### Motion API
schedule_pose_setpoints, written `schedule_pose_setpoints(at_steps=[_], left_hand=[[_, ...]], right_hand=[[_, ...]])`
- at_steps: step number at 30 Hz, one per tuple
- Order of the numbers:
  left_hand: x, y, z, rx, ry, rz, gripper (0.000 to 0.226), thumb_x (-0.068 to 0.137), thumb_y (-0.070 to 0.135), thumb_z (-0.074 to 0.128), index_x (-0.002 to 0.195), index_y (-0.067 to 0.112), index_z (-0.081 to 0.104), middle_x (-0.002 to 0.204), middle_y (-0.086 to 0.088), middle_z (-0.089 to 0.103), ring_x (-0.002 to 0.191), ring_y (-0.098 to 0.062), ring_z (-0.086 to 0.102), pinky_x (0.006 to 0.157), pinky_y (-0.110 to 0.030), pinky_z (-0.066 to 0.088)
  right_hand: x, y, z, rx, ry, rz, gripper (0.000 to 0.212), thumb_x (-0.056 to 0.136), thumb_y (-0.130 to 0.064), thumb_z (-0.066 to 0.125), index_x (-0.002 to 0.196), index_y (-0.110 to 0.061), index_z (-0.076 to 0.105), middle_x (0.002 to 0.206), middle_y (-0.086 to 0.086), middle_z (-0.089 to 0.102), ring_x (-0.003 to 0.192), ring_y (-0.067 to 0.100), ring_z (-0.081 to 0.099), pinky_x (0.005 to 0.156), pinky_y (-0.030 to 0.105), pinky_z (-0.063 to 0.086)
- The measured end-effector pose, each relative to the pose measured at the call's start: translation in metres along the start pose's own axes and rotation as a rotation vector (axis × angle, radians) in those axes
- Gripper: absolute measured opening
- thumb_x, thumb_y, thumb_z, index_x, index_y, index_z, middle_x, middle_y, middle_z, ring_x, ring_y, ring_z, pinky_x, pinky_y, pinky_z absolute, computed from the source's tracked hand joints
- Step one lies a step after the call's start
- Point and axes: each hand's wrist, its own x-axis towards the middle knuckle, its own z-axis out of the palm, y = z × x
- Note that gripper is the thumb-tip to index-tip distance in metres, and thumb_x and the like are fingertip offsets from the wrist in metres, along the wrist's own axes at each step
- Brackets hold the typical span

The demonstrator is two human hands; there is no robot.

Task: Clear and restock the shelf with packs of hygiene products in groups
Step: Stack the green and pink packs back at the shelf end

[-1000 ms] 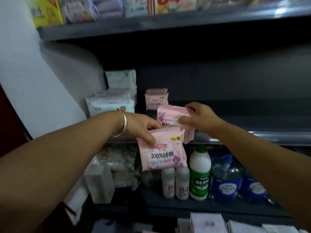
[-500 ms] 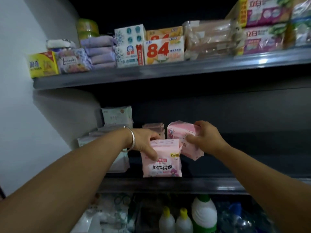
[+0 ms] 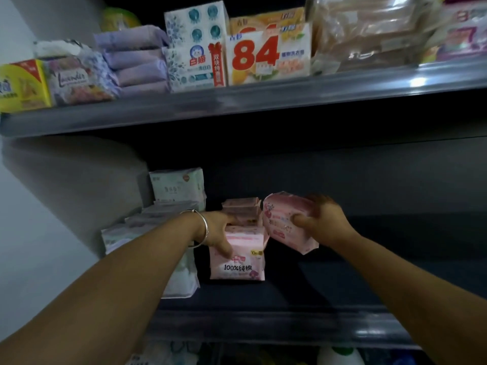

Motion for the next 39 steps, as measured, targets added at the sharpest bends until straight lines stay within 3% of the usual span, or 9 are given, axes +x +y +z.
schedule_pose_setpoints(at_steps=[7,11,19,25,28,30,34,36,39], left_hand=[[0.033,-0.013,0.007,0.037,0.010,-0.026,0.083,0.077,0.030,0.074,0.146,0.026,0.026,0.143,0.001,0.040,0.126,-0.019,0.044,0.104,-0.030,0.039],[0.052,-0.018,0.010,0.067,-0.015,-0.037,0.082,0.080,0.031,0.071,0.147,0.025,0.024,0.147,0.000,0.034,0.130,-0.021,0.041,0.109,-0.035,0.037],[0.066,-0.021,0.016,0.222,0.110,0.022,0.067,0.090,0.015,0.059,0.148,0.019,0.026,0.153,-0.007,0.022,0.136,-0.023,0.033,0.108,-0.025,0.031],[0.064,-0.017,0.025,0.260,0.189,-0.047,0.062,0.090,0.015,0.059,0.145,0.015,0.030,0.151,-0.009,0.026,0.136,-0.026,0.032,0.112,-0.030,0.029],[0.054,-0.007,0.024,0.288,0.246,-0.058,0.074,0.088,0.016,0.061,0.149,0.019,0.020,0.154,-0.007,0.017,0.140,-0.026,0.022,0.115,-0.033,0.023],[0.041,0.005,0.021,0.096,0.305,0.023,0.072,0.087,0.016,0.061,0.148,0.024,0.024,0.150,-0.003,0.024,0.137,-0.024,0.026,0.112,-0.032,0.028],[0.019,0.023,0.019,-0.646,0.223,0.190,0.064,0.078,0.031,0.073,0.134,0.025,0.043,0.133,0.002,0.052,0.118,-0.014,0.053,0.101,-0.031,0.045],[0.012,0.029,0.020,-0.797,0.214,0.176,0.078,0.074,0.043,0.074,0.139,0.023,0.035,0.132,0.003,0.052,0.113,-0.017,0.057,0.099,-0.036,0.047],[0.006,0.029,0.023,-0.984,0.210,0.175,0.081,0.079,0.029,0.073,0.143,0.030,0.022,0.131,0.000,0.051,0.112,-0.025,0.058,0.091,-0.045,0.053]], right_hand=[[0.020,0.006,0.020,0.057,0.014,0.067,0.055,0.082,-0.021,0.070,0.130,-0.007,0.046,0.126,0.009,0.047,0.113,0.025,0.051,0.089,0.032,0.048],[0.032,0.012,0.025,0.072,0.026,0.105,0.055,0.082,-0.023,0.070,0.130,-0.008,0.047,0.128,0.009,0.050,0.112,0.025,0.053,0.089,0.033,0.049],[0.036,0.011,0.029,0.152,0.022,0.133,0.058,0.085,-0.021,0.068,0.135,-0.009,0.043,0.132,0.009,0.050,0.118,0.026,0.052,0.093,0.033,0.048],[0.024,0.005,0.015,0.364,0.005,0.184,0.049,0.086,-0.017,0.066,0.131,-0.011,0.045,0.126,0.007,0.055,0.112,0.024,0.056,0.084,0.031,0.049],[0.017,0.001,0.011,0.492,0.027,0.220,0.052,0.086,-0.019,0.066,0.134,-0.011,0.045,0.128,0.007,0.054,0.113,0.026,0.056,0.088,0.034,0.049],[0.013,-0.002,0.009,0.603,0.043,0.282,0.054,0.085,-0.021,0.067,0.134,-0.012,0.046,0.128,0.008,0.056,0.109,0.026,0.058,0.089,0.037,0.051],[-0.003,-0.009,0.009,0.938,-0.025,0.378,0.053,0.086,-0.021,0.066,0.132,-0.009,0.044,0.121,0.012,0.060,0.099,0.025,0.065,0.081,0.038,0.056],[-0.015,-0.011,0.013,1.019,-0.096,0.374,0.052,0.087,-0.022,0.065,0.132,-0.010,0.040,0.118,0.011,0.059,0.100,0.025,0.063,0.085,0.043,0.054],[-0.030,-0.008,0.023,0.919,-0.272,0.352,0.067,0.083,-0.023,0.068,0.140,-0.022,0.033,0.122,0.006,0.057,0.105,0.025,0.060,0.092,0.052,0.048]])
